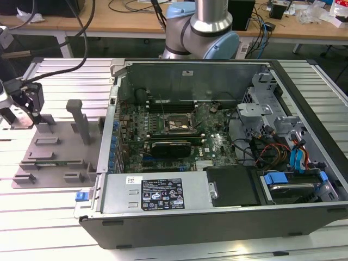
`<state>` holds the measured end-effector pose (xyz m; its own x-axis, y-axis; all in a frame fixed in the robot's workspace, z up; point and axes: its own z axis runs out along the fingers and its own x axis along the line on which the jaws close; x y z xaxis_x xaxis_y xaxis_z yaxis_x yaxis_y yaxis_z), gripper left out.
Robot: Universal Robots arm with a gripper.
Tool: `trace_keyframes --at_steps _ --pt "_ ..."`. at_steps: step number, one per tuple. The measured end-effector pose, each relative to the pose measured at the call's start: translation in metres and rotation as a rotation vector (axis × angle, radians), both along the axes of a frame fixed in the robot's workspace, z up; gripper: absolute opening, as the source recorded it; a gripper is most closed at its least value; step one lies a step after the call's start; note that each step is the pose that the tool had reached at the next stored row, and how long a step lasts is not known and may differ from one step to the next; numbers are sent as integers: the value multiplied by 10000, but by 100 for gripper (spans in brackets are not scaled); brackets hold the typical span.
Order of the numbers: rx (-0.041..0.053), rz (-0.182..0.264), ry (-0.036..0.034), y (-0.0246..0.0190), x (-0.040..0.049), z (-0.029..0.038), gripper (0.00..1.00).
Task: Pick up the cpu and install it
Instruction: 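Pick up the cpu and move it towards the insertion slot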
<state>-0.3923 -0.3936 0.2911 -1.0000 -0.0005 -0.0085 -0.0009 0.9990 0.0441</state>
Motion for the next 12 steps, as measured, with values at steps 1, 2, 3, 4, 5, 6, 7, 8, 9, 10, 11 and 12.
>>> trace_keyframes --at_steps 1,2,3,4,5,6,7,8,9,10,11,12 --pt "0 0 -4 0 0 20 55" --pt "0 0 -10 0 0 59 55" --pt "0 0 -12 0 0 71 55" --pt "1 0 -15 0 0 82 55" --pt "1 0 -19 0 0 108 55" --pt "0 0 -20 0 0 120 55" --pt "1 0 -25 0 0 151 55" --pt "0 0 -29 0 0 175 55" --pt "0 0 -31 0 0 184 55" --pt "0 0 -33 0 0 192 55" --pt "0 0 -38 0 0 209 55" --pt "1 0 -42 0 0 224 55"
